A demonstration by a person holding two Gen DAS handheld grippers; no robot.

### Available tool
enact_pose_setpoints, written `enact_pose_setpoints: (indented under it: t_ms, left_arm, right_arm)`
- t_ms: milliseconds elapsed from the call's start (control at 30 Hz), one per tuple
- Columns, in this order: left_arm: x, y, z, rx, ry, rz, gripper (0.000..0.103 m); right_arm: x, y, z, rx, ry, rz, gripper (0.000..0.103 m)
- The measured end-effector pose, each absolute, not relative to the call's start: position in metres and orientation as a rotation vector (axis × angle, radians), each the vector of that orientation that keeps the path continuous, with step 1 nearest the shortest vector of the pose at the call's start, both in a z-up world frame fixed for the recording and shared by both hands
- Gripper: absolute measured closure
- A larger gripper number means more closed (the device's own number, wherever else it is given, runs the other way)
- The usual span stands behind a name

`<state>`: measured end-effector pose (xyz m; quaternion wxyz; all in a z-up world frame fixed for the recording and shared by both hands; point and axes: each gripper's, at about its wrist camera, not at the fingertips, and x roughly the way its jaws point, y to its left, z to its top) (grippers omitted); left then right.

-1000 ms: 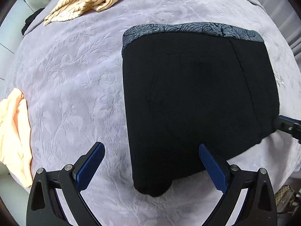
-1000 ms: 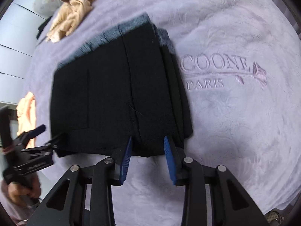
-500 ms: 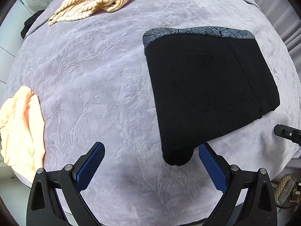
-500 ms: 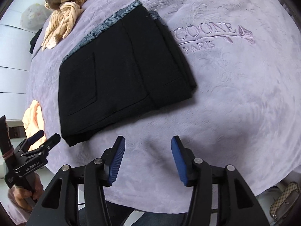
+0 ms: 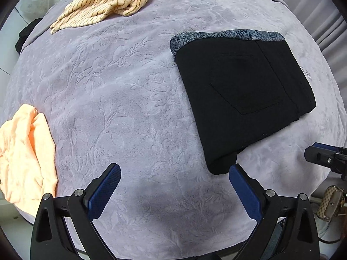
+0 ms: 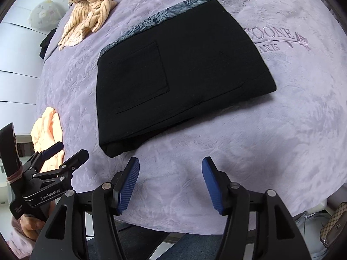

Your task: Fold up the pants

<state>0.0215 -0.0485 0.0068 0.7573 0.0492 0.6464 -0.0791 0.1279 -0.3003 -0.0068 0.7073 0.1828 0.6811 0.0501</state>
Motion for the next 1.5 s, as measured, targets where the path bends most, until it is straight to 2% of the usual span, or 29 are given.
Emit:
enact_pose_setpoints:
  t_ms: [267, 633, 1133, 1233, 1500]
  left_arm:
    - [0.017, -0.045, 0.003, 0.097, 1.435, -0.159, 0.003]
    - [0.025, -0.068, 0.015, 0.066, 1.454, -0.024, 0.003]
    - [0.028, -0.148, 0.038, -0.004, 1.453, 0.033, 0.003]
    - [0.03, -0.154, 0.039, -0.006, 1.453, 0.053, 0.003]
    - [0.033, -0.161, 0.032, -0.022, 1.483, 0.089, 0.003]
  right_arm:
    - [0.13, -0.295, -0.002, 0.41, 1.52, 0.135, 0.035]
    - [0.17, -0.321, 0.003, 0.399, 1.516, 0.288, 0.035]
    - [0.24, -0.416, 0.039, 0.374, 1.413, 0.364, 0.035]
    - [0.255, -0.44, 0.045, 0.38, 1.379, 0.35, 0.03]
    - [0.254, -0.467, 0.011, 0.476, 1.442, 0.348, 0.029]
